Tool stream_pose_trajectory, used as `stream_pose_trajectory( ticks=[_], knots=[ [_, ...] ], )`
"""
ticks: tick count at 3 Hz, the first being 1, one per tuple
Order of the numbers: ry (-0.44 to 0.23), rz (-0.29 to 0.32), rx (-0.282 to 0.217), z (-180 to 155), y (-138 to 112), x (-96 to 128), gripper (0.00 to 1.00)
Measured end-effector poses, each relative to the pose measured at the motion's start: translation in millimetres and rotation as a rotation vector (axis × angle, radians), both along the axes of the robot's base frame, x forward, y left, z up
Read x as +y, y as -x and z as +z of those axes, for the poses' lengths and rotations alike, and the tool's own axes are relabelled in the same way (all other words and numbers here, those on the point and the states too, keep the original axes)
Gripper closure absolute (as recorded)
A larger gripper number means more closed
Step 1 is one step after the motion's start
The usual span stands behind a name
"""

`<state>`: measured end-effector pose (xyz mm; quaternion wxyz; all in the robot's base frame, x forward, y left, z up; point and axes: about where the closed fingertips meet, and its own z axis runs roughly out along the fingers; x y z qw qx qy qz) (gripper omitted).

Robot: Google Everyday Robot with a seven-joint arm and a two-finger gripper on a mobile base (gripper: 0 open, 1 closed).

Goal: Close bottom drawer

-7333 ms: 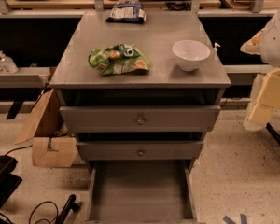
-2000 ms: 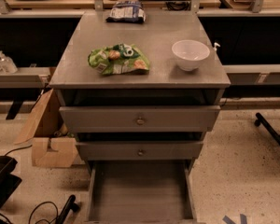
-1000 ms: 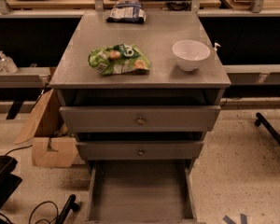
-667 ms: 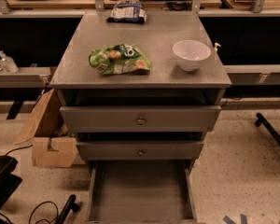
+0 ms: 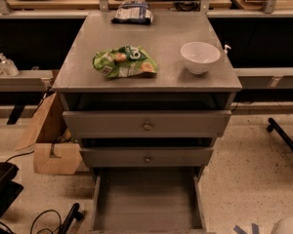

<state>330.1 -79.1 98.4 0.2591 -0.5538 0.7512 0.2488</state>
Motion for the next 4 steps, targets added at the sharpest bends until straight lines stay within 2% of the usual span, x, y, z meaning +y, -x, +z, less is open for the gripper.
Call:
stream_pose_trajectory(
  ticks=[1,2,3,4],
  knots=[
    [0.028,-0.005,-0.044,-1,-35,-11,1.0],
    [0.028,-0.005,-0.044,-1,-34,-12,1.0],
    [0.032,-0.006,-0.063,2,-47,-14,1.0],
    [0.032,-0.006,-0.063,2,-47,-14,1.0]
  ],
)
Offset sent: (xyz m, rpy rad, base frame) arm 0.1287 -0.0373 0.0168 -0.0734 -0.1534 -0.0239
